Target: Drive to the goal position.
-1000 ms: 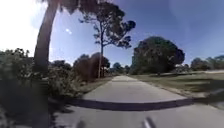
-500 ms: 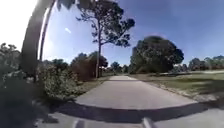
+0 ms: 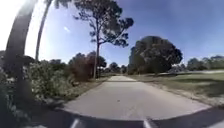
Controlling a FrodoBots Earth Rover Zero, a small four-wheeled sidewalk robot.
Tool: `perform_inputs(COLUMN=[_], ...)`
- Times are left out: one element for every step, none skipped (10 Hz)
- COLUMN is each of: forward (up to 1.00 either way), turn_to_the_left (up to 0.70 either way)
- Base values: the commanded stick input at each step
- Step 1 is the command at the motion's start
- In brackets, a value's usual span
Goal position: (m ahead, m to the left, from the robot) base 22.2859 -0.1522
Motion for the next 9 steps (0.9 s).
perform_inputs(forward=[0.70, 0.70, 0.70, 0.70, 0.70, 0.70, 0.70, 0.70, 0.70], turn_to_the_left=[0.00, 0.00, 0.00, 0.00, 0.00, 0.00, 0.00, 0.00, 0.00])
